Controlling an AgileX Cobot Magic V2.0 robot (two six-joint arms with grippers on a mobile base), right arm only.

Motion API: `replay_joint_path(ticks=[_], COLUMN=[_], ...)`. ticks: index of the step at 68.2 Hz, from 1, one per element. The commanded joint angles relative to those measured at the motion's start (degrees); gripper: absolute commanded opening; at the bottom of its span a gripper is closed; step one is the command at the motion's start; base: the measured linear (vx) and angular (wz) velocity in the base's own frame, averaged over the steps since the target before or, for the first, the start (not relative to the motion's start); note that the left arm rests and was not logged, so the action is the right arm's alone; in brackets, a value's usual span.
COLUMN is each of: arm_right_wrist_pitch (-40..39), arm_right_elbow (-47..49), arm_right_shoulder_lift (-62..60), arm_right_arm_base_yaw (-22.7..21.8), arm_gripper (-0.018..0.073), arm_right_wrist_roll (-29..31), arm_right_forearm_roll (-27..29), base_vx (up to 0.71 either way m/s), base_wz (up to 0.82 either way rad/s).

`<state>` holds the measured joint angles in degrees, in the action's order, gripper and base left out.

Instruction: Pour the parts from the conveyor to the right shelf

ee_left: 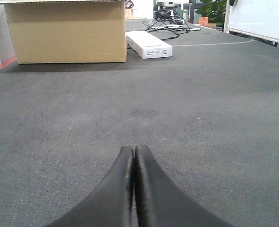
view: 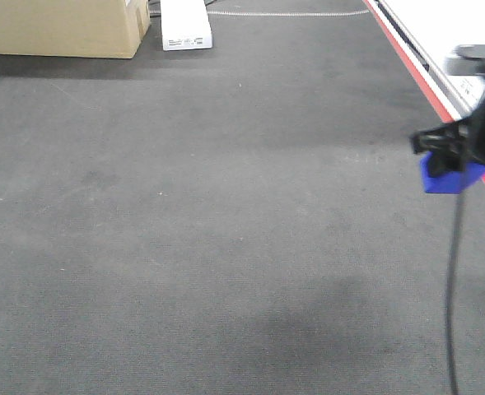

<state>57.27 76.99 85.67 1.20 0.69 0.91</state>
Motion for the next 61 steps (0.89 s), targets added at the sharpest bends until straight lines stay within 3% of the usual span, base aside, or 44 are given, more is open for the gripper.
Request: replay_joint_path(ticks=[1, 34, 49, 61], arm_right_wrist_pitch=[-8.8, -25.0, -25.0, -24.4], arm_right_elbow=[-6.1, -39.4, -49.1, -51.9], arm_right_shoulder_lift=[-11.2, -54.7, -74.3, -81.2], arm_right_arm_base_yaw=[-0.1, -0.1, -0.1, -0.1], arm_gripper=[-0.0006, -0.0006, -0.0006, -0.0006], arm_right_wrist_roll=[0.0, 0.0, 0.3, 0.4], arm_right_forearm_roll=[0.1, -0.5, -0.9, -0.9], base_vx=[0.00, 0.00, 0.00, 0.00], base_wz=[0.00, 0.00, 0.00, 0.00])
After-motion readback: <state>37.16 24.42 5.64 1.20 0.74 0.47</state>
